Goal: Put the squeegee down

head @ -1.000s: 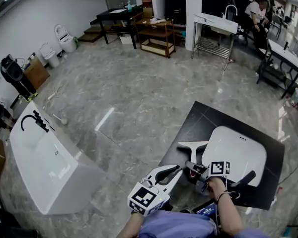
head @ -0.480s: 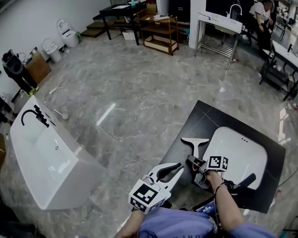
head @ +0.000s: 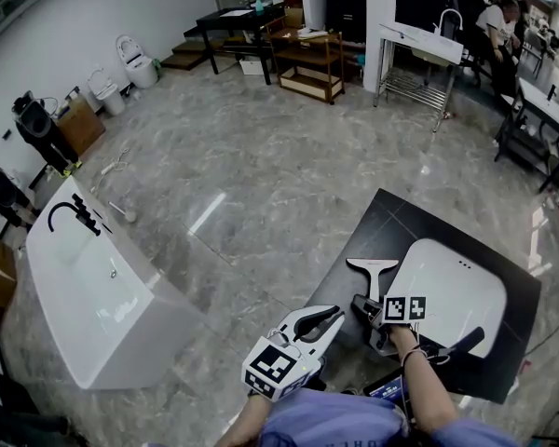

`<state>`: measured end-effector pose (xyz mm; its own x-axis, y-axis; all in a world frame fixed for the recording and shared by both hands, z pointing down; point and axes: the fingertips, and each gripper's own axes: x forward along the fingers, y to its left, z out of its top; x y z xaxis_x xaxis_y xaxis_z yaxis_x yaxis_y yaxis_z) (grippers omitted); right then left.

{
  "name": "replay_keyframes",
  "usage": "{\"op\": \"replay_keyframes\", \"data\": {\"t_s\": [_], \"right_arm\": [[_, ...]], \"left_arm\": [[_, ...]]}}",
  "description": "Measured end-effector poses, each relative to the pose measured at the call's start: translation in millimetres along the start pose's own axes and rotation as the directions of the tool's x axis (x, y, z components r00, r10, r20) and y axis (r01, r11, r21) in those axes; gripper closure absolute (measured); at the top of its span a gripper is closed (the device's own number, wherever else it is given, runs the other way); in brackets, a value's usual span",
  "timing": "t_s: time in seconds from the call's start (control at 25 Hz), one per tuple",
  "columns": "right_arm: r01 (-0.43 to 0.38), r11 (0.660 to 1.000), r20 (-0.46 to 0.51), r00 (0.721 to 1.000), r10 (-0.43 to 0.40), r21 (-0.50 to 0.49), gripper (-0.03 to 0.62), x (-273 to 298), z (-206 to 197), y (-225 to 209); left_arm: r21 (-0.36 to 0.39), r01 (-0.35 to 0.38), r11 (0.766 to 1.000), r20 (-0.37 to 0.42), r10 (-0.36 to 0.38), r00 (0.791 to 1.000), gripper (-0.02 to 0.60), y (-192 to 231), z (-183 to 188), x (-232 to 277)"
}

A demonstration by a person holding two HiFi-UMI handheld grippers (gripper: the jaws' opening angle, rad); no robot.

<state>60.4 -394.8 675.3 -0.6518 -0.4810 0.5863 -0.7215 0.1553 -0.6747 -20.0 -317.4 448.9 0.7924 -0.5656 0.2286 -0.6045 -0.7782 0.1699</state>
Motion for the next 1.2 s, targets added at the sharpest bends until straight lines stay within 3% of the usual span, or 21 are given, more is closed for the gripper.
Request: {"op": "replay_keyframes", "data": {"t_s": [0.04, 0.24, 0.4, 0.56, 0.8, 1.08, 1.2], "right_arm": [[0.019, 0.999, -0.015, 1.0, -0.019, -0.031, 0.375, 1, -3, 0], [0.144, 0.96, -0.044, 0.986, -0.159, -0.239, 0.322, -3, -15, 0], [0.22, 0.935, -0.03, 0.971, -0.237, -0.279, 0.309, -12, -18, -2], [0.243, 0.908, -0.01, 0.965, -0.261, -0.341, 0.306, -20, -18, 8], [0.206, 0.896, 0.111, 0.978, -0.176, -0.394, 0.307, -43, -9, 37], [0.128, 0.909, 0.195, 0.979, -0.053, -0.396, 0.307, -82, -7, 82], [0.073, 0.93, 0.219, 0.976, 0.008, -0.359, 0.307, -99, -11, 96]], "left_arm": [[0.002, -0.002, 1.0, 0.001, 0.002, 1.0, 0.532, 0, 0, 0], [0.015, -0.003, 1.0, -0.002, 0.003, 1.0, 0.532, -2, 1, -5], [0.019, -0.006, 1.0, 0.002, 0.006, 1.0, 0.532, -4, 3, -8], [0.021, -0.013, 1.0, 0.007, 0.013, 1.0, 0.532, -3, 4, -14], [0.017, -0.02, 1.0, 0.008, 0.02, 1.0, 0.532, -8, -1, -16], [0.008, -0.021, 1.0, 0.01, 0.021, 1.0, 0.532, -13, -3, -18], [0.004, -0.021, 1.0, 0.009, 0.021, 1.0, 0.532, -15, -4, -19]]}}
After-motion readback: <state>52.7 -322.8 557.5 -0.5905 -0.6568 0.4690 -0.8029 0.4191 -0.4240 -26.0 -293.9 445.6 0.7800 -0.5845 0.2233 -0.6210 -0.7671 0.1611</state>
